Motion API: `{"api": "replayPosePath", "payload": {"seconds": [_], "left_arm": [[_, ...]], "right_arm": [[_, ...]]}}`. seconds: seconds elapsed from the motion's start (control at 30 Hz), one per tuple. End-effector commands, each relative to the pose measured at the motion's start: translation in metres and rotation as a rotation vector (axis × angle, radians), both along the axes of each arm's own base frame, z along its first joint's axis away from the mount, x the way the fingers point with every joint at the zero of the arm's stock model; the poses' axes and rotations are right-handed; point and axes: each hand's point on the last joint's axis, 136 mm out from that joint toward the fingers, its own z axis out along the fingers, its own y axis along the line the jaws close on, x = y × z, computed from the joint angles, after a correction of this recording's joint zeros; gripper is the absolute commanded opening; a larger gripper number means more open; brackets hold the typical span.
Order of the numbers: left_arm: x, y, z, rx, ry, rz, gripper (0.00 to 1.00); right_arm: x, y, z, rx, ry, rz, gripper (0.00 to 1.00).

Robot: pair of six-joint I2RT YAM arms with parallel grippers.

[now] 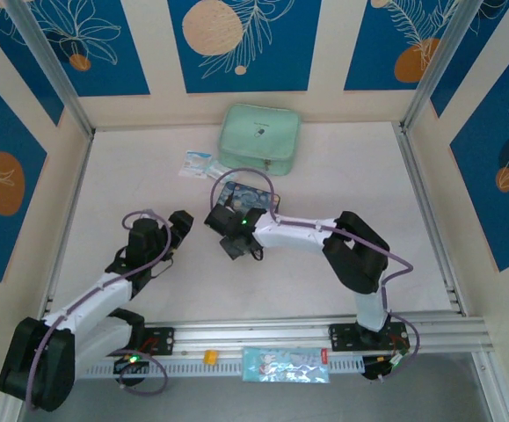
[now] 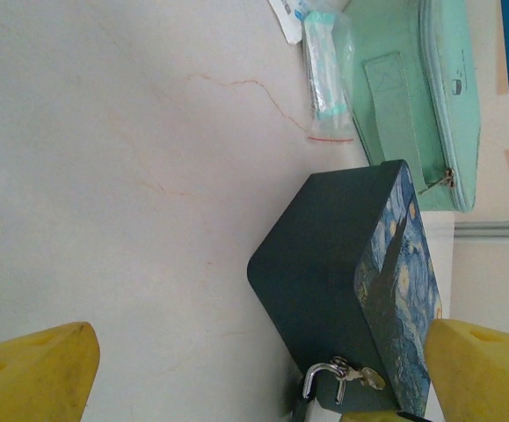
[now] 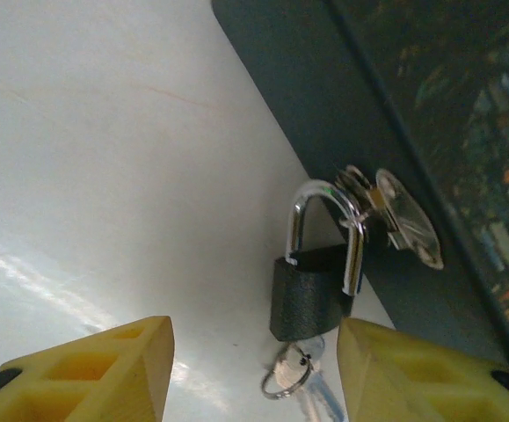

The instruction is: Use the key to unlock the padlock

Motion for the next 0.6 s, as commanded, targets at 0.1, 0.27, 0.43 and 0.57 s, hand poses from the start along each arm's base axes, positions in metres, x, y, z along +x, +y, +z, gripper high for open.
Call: {"api": "replayPosePath", "payload": {"seconds": [0.1, 0.27, 0.43, 0.57], "left_arm": [[0.003, -0.003, 0.005, -0.027, -0.023, -0.018, 0.94], [0.003, -0.003, 0.006, -0.033, -0.031, -0.012, 0.93], [0.002, -0.002, 0.009, -0.037, -0.041, -0.009, 0.93], [0.003, -0.003, 0.011, -0.038, -0.046, -0.009, 0.93]], "right_arm": [[0.006, -0.021, -0.009, -0.123, -0.073, -0.052, 0.51], [0.02, -0.018, -0.013, -0.108, -0.114, -0.062, 0.49], [0.025, -0.015, -0.021, -0.098, -0.135, -0.052, 0.44], [0.029, -0.017, -0.028, -0.116, -0.16, -0.045, 0.41]]}}
